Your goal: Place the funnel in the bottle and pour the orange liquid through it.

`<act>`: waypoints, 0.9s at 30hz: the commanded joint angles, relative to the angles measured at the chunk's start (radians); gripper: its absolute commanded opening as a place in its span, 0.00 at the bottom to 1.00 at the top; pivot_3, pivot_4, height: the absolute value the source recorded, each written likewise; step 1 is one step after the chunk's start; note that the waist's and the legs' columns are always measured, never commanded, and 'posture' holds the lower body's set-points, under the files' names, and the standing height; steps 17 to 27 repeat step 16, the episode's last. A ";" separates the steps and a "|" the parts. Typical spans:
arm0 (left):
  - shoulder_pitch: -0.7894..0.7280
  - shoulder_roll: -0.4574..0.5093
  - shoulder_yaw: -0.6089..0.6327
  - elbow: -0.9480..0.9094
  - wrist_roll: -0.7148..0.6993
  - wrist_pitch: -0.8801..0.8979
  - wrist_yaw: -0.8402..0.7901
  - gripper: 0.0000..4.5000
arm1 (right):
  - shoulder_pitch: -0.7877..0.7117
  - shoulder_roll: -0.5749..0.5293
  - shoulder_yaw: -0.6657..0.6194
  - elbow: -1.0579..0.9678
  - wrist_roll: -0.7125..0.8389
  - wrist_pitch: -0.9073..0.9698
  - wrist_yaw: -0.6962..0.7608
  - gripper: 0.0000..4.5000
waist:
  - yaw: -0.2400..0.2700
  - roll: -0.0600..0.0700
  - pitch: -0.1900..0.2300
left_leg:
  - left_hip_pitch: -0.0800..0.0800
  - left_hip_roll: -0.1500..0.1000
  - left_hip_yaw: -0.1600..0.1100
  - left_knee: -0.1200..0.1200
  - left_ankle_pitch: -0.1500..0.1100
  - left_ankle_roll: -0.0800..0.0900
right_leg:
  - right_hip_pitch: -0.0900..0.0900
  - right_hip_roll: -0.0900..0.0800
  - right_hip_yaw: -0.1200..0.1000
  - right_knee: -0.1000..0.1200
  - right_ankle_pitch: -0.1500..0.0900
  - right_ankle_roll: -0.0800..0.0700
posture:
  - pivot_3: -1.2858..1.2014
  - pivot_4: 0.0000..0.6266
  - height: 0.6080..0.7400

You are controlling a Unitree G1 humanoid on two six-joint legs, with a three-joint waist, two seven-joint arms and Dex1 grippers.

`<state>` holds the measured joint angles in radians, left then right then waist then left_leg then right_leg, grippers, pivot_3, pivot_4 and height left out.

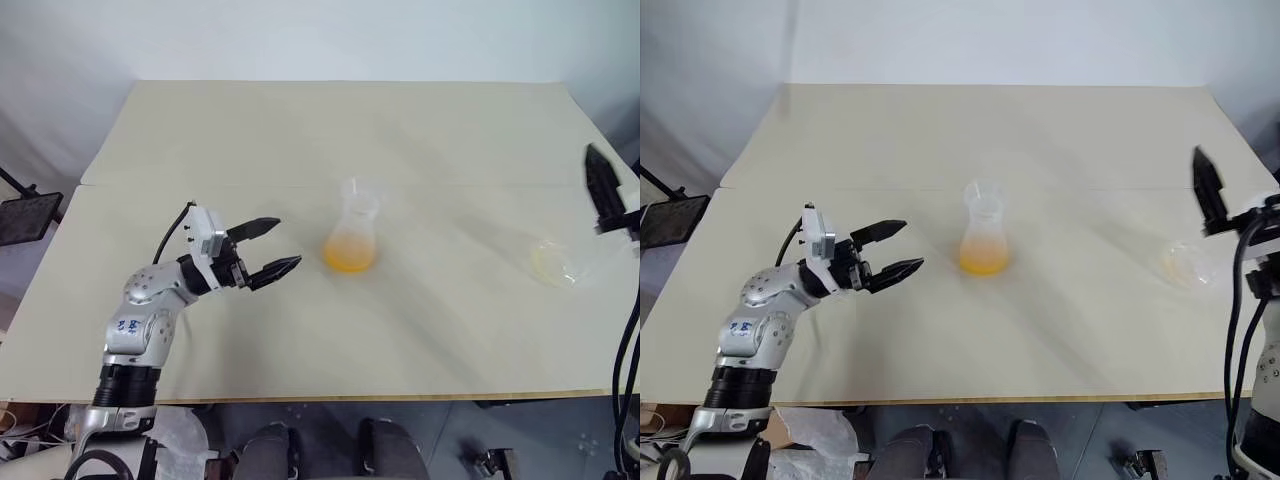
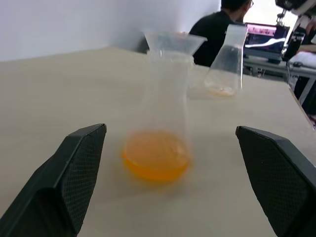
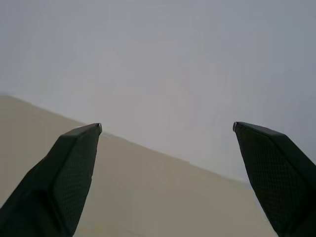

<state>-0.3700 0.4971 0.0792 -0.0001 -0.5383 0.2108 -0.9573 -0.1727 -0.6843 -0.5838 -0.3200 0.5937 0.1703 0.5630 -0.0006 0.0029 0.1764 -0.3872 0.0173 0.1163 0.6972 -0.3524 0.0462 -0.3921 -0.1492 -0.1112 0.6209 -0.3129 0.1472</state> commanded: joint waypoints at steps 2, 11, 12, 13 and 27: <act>0.083 0.095 0.054 -0.070 0.017 -0.026 -0.045 1.00 | 0.109 -0.077 0.064 -0.071 0.169 0.119 0.250 1.00 | 0.002 0.000 0.000 | 0.000 0.000 0.000 0.000 0.000 0.000 | 0.000 0.000 0.000 0.000 0.000 0.000 | 0.52 0.24 1.00; 0.188 0.176 0.108 -0.084 0.060 -0.099 -0.063 1.00 | 0.311 -0.141 0.185 0.007 0.022 -0.075 0.623 1.00 | 0.022 0.000 0.000 | 0.001 -0.001 0.001 0.002 -0.001 0.002 | 0.002 -0.002 0.000 -0.003 0.000 0.000 | 0.52 0.24 1.00; 0.192 0.177 0.110 -0.090 0.072 -0.100 -0.045 1.00 | 0.309 -0.138 0.184 0.020 0.019 -0.080 0.631 1.00 | 0.022 0.000 0.000 | 0.001 0.000 0.001 0.002 -0.001 0.002 | 0.002 -0.002 0.000 -0.002 0.000 0.000 | 0.52 0.24 1.00; 0.194 0.176 0.111 -0.098 0.073 -0.097 -0.036 1.00 | 0.305 -0.135 0.185 0.033 0.013 -0.091 0.639 1.00 | 0.024 0.000 0.000 | 0.001 0.000 0.000 0.002 -0.001 0.002 | 0.002 -0.002 0.000 -0.002 0.000 0.000 | 0.52 0.24 1.00; 0.200 0.181 0.113 -0.111 0.078 -0.095 -0.025 1.00 | 0.297 -0.126 0.188 0.059 0.006 -0.099 0.641 1.00 | 0.024 0.000 0.000 | 0.001 0.000 0.000 0.002 -0.001 0.002 | 0.002 -0.002 0.000 -0.002 0.000 0.000 | 0.52 0.24 1.00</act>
